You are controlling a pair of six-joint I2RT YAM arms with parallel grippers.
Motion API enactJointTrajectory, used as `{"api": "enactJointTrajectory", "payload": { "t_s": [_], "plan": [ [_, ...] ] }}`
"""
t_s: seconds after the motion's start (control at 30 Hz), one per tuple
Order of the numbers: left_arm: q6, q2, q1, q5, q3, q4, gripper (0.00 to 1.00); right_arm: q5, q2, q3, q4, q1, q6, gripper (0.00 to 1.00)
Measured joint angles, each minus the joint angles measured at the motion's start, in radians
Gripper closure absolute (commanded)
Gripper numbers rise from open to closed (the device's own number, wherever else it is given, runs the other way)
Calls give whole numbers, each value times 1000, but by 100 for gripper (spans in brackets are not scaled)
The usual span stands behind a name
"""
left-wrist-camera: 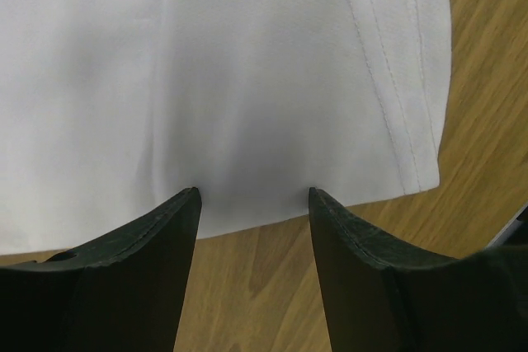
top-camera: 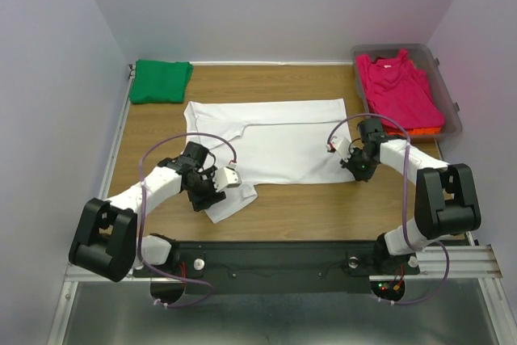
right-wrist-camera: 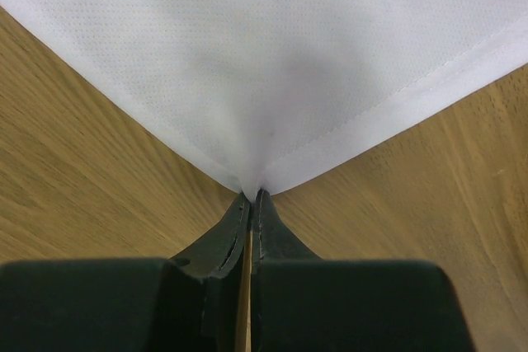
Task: Fold and stack the t-shirts
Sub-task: Fold the tshirt
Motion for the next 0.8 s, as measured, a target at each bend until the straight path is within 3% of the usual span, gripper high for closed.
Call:
{"api": "enactJointTrajectory", "payload": {
  "t_s": [0.1,0.2,0.27,0.4,0.53,0.8],
  "plan": [
    [-11,21,-14,-18,-18,39,52,0,0,1,-1,0,3,99],
    [-23,25,-19,-36,-21,69,84,0,0,2,-1,0,3,99],
    [-21,24,-21,-55,-22,92,99,1,0,3,-4,0,4,99],
    [-19,13,-23,-81,-22,85,100,3,-6,4,-11,0,11,99],
    [-17,-50,-23,-85,4,-22,100,5,-23,18,-35,0,26,100],
    [-17,-232,-23,-61,105,-209,100,5,-183,33,-132,0,29,100]
  ]
}}
